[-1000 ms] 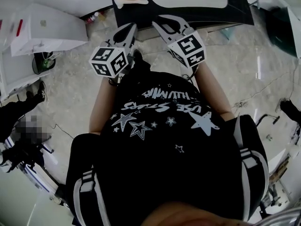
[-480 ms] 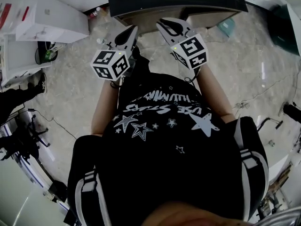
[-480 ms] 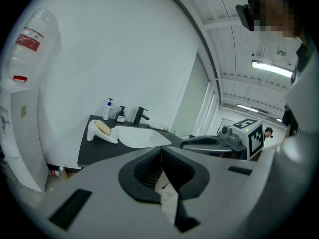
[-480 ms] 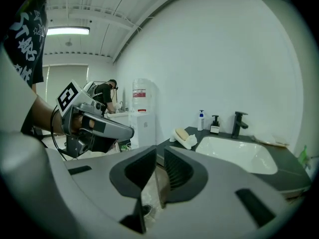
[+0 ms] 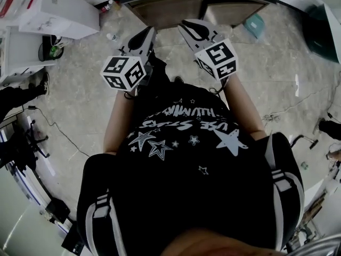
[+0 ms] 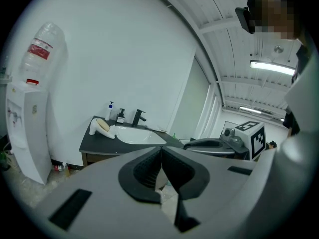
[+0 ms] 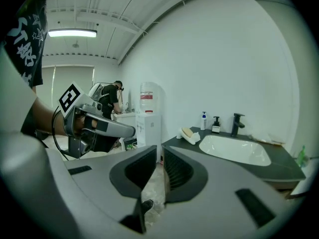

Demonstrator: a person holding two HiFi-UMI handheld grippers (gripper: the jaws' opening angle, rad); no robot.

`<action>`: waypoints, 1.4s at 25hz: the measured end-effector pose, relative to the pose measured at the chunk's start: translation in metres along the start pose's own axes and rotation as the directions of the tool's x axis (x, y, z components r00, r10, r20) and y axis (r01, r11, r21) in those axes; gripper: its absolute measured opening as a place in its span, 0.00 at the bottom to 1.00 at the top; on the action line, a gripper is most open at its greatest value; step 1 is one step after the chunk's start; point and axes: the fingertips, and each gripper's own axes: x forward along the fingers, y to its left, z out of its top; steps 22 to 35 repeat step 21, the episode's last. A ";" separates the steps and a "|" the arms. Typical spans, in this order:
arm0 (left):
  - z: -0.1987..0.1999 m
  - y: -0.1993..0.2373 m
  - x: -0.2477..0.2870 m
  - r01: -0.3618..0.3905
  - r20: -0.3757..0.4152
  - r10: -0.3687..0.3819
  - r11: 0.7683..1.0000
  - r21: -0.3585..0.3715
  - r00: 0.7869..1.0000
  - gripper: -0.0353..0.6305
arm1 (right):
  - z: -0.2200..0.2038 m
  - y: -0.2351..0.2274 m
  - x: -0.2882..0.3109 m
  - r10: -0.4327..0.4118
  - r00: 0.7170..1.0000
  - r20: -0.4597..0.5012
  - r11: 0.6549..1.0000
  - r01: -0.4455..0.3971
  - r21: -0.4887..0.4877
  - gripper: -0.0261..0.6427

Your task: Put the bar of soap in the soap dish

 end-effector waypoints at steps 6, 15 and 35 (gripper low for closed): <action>-0.001 -0.010 -0.016 -0.021 0.005 0.021 1.000 0.004 1.000 0.07 | -0.001 0.012 -0.003 0.025 1.000 0.009 1.000 -0.025 0.001 0.12; -0.006 -0.004 -0.025 -0.007 -0.019 0.006 1.000 -0.005 1.000 0.07 | -0.005 0.016 0.006 0.020 1.000 0.006 0.999 -0.020 0.050 0.12; -0.009 0.019 -0.050 -0.006 -0.030 0.005 1.000 -0.015 1.000 0.07 | -0.003 0.036 0.021 0.003 1.000 -0.016 0.999 -0.002 0.042 0.12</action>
